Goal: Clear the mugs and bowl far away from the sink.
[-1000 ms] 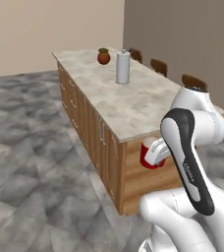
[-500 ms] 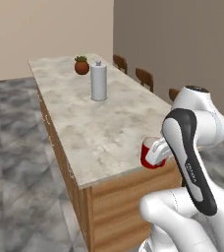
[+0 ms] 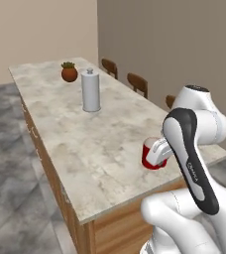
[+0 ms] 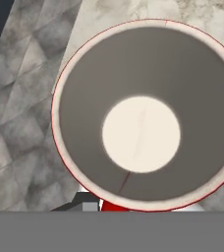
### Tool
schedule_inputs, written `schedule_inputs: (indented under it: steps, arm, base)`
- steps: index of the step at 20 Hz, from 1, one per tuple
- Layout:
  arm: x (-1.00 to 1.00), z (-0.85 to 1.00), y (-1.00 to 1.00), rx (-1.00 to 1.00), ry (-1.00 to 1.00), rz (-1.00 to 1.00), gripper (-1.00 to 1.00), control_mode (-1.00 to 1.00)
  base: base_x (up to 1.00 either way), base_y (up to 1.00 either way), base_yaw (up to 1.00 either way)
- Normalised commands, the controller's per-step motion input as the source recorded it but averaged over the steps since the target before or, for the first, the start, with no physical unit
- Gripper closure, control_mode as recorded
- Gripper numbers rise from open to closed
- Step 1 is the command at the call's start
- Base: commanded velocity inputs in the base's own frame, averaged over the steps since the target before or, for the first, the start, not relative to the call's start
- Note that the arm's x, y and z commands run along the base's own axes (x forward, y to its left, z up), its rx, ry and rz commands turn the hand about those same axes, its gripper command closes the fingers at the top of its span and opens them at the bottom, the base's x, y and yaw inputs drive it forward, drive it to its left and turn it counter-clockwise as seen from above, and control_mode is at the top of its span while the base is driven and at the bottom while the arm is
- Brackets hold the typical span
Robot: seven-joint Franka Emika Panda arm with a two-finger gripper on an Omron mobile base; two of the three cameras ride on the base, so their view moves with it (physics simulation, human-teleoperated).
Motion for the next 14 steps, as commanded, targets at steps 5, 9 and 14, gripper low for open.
schedule_inputs:
  steps: [5, 9, 14]
  arm:
    - [0.00, 0.00, 0.00, 0.00, 0.00, 0.00, 1.00, 1.00]
    - [0.00, 0.00, 0.00, 0.00, 0.00, 0.00, 1.00, 1.00]
    - [0.00, 0.00, 0.00, 0.00, 0.00, 0.00, 1.00, 1.00]
  base:
    - [0.84, -0.02, 0.08]
    - [0.63, -0.26, 0.40]
    - [0.67, -0.29, 0.39]
